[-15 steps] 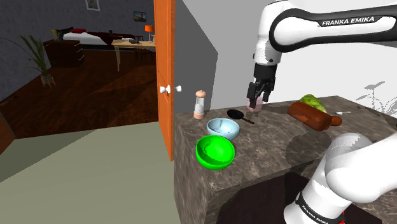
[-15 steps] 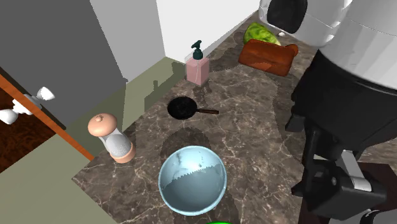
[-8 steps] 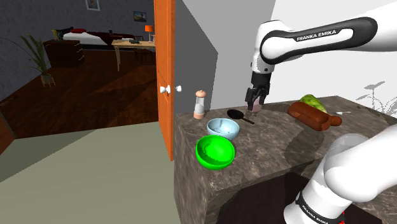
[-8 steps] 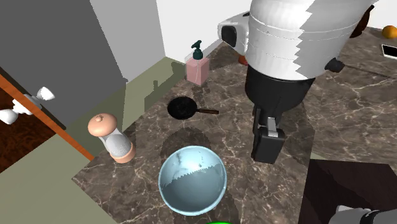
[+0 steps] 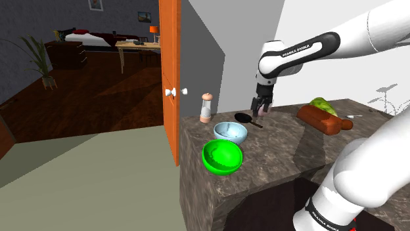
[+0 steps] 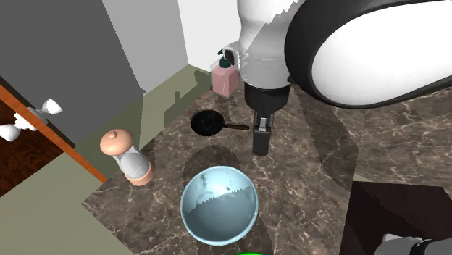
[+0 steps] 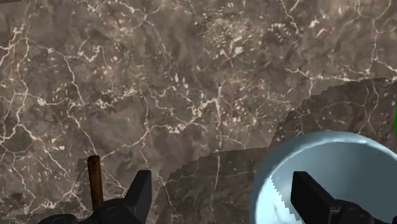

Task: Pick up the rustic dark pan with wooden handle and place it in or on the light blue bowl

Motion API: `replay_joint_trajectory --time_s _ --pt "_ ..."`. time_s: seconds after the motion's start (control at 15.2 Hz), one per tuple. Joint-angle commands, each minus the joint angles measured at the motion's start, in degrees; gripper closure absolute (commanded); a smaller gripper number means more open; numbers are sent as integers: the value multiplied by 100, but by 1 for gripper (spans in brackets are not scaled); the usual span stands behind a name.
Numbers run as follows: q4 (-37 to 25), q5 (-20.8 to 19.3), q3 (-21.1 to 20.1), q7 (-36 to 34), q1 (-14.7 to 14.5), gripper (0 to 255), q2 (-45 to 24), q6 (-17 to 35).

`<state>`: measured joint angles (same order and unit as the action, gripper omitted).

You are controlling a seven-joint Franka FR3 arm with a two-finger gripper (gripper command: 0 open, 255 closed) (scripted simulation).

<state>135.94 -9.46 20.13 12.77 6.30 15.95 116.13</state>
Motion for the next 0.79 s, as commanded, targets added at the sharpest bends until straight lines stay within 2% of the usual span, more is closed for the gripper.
replay_joint_trajectory --time_s 0.0,0.4,0.73 --pt "-170 85 158 248 21 0 -361 206" --pt "-848 650 550 1152 155 0 -1698 818" --pt "-1628 1323 621 1938 452 0 -2876 1098"
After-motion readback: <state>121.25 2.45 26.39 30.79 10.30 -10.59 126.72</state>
